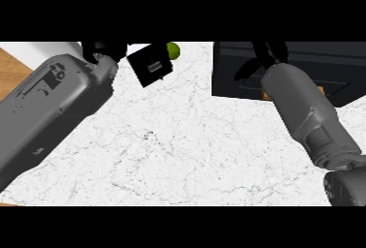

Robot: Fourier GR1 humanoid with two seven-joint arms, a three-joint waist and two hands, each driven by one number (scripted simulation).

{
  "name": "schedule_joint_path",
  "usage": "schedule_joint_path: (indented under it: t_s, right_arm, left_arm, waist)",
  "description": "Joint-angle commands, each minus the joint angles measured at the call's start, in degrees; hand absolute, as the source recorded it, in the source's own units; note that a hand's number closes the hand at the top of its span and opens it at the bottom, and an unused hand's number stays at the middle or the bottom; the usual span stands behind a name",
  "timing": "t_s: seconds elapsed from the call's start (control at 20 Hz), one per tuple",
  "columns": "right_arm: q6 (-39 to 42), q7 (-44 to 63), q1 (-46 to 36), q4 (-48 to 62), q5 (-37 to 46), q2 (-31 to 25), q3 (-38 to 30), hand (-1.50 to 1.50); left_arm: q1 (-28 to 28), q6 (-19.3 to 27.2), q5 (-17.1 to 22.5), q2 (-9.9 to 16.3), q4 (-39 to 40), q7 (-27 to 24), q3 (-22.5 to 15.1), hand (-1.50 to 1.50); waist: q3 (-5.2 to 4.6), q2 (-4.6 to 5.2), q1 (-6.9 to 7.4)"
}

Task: Pick up the can, place it into the drawer and close the drawer

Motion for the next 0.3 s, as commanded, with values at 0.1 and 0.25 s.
schedule_joint_path:
  t_s: [0.1, 0.25]
  right_arm:
    - [5.32, -3.97, -3.58, -1.69, -12.23, 0.92, -11.23, -1.50]
    - [6.15, -6.79, -2.36, -1.28, -13.06, 0.49, -11.94, -1.50]
  left_arm:
    - [1.23, 0.91, -0.42, 0.42, -1.68, 1.10, -0.35, -1.50]
    - [1.91, -0.47, -0.65, 2.06, -3.37, 1.80, -0.03, -1.50]
  waist:
    - [-0.29, -0.97, 0.20]
    - [-0.44, -1.26, -0.51]
